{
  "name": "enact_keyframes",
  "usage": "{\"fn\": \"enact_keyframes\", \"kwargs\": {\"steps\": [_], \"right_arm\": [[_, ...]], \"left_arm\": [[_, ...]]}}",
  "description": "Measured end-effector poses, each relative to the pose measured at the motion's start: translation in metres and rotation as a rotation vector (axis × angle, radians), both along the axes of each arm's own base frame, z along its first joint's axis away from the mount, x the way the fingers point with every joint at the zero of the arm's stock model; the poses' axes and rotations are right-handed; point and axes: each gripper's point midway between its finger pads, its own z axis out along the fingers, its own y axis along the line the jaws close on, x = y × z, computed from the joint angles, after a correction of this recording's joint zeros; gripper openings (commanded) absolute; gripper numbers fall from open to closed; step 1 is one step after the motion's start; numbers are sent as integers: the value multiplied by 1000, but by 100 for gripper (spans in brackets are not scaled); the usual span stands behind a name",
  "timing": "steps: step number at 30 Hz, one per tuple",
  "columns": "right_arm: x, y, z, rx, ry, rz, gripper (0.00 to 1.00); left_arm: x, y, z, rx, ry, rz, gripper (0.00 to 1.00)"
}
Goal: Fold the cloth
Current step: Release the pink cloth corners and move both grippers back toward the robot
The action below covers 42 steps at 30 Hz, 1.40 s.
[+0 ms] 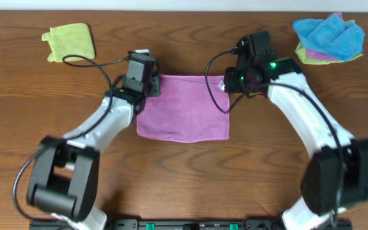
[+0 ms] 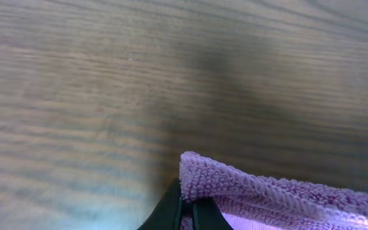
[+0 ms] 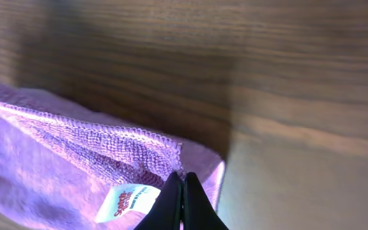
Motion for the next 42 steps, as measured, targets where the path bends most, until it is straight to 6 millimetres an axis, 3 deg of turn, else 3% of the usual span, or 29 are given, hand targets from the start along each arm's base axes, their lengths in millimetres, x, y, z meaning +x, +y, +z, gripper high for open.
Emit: {"fn": "enact_keyframes", "kwargs": {"steps": [4,5,6,8,9,10,14,18,22,27,31,37,42], "right_arm": [[16,7,-1,25,-34,12,4],[21,8,2,31,-54,14,33],[24,9,3,35,-66,10,52],[29,3,5,15,-89,-6,61],[33,-3,5,4,-99,-20,72],[36,-8,6,-5,-109,-35,81],[41,-22,6,-31,-118,-68,86],[38,-23,4,-38,-108,-69,88],[24,-26,-3,-59,-41,-66,82],[-7,-31,-14,-101,92,-47,87],[-38,-38,-19,-134,215,-31,86],[-73,-46,-18,-179,332,30,82],[-84,-53,6,-208,286,60,83]], "left_arm": [[22,6,7,-49,-51,6,6],[26,8,9,-55,-67,8,14],[28,9,10,-52,-79,7,33],[36,16,12,-42,-108,28,92],[39,22,13,-36,-121,44,96],[43,28,14,-31,-135,62,96],[49,44,17,-4,-160,112,95],[45,51,12,33,-139,137,95],[30,56,1,76,-61,133,95],[-8,60,1,125,82,101,96],[-53,58,7,113,229,47,98],[-107,45,-12,51,467,-43,100],[-137,45,-17,33,593,-65,85]]}}
